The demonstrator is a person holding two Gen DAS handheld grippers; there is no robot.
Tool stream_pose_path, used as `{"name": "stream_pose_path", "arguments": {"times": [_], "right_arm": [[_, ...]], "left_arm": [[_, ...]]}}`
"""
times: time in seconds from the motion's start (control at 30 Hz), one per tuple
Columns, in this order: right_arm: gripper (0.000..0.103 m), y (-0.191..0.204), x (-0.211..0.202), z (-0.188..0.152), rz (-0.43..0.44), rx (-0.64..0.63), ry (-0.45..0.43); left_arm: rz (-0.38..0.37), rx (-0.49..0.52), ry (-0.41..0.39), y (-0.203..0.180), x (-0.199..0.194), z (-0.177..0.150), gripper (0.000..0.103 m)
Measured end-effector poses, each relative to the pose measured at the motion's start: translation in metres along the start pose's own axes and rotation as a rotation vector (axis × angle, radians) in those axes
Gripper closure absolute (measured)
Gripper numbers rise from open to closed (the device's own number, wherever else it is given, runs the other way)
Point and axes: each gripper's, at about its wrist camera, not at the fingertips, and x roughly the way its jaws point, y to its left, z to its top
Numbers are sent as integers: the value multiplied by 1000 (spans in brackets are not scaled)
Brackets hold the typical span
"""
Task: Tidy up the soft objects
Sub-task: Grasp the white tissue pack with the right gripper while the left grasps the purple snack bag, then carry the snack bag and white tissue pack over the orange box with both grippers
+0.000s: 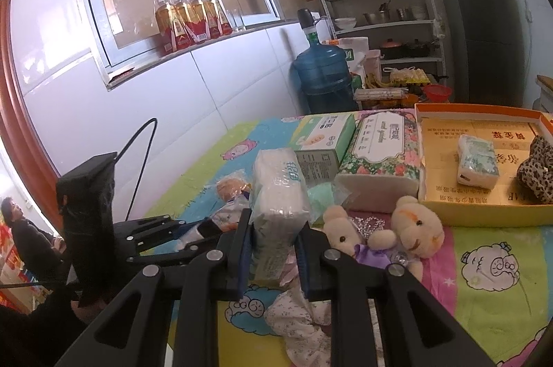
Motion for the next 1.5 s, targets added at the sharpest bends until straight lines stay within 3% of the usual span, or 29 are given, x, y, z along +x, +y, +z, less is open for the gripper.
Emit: {"name": "stream_pose_path", "arguments": {"times": [0.37,0.7,1.5], "right_arm": [[80,-17,-28,6,-30,14,-68],[80,-52,-57,11,-96,62,-121],[80,-172,-116,16,-323,206,-240]], "left_arm": [[35,-20,-81,-31,-21,26,76],[38,-4,-97,-78,-11,56,76],[-90,54,-125,-202,59,125,76]]}}
